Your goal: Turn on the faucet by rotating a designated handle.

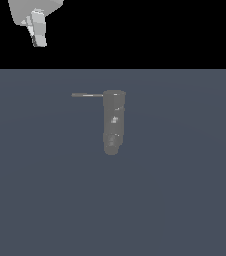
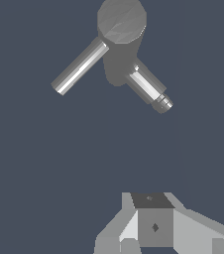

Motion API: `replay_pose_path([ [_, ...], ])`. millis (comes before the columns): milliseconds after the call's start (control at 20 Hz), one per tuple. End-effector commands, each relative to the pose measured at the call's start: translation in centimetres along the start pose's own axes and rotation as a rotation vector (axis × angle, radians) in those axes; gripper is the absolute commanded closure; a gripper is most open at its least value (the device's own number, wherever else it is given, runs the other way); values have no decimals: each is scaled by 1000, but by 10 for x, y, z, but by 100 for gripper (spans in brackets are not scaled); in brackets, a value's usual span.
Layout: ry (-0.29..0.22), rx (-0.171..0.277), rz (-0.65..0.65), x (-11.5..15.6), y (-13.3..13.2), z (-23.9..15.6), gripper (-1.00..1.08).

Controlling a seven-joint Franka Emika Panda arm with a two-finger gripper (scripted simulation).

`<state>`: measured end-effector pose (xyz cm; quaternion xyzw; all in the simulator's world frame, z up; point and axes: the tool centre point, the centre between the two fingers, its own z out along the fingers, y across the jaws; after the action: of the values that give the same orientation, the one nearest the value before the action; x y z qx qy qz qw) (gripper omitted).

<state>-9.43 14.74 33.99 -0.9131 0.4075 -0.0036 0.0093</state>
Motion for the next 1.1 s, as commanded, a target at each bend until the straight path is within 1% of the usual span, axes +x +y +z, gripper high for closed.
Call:
replay_pose_path([
  [0,0,1,49,6,-12,9,108],
  [600,1,-3,274,40,-60,50,108],
  [1050,6,-10,465,78,-94,86,108],
])
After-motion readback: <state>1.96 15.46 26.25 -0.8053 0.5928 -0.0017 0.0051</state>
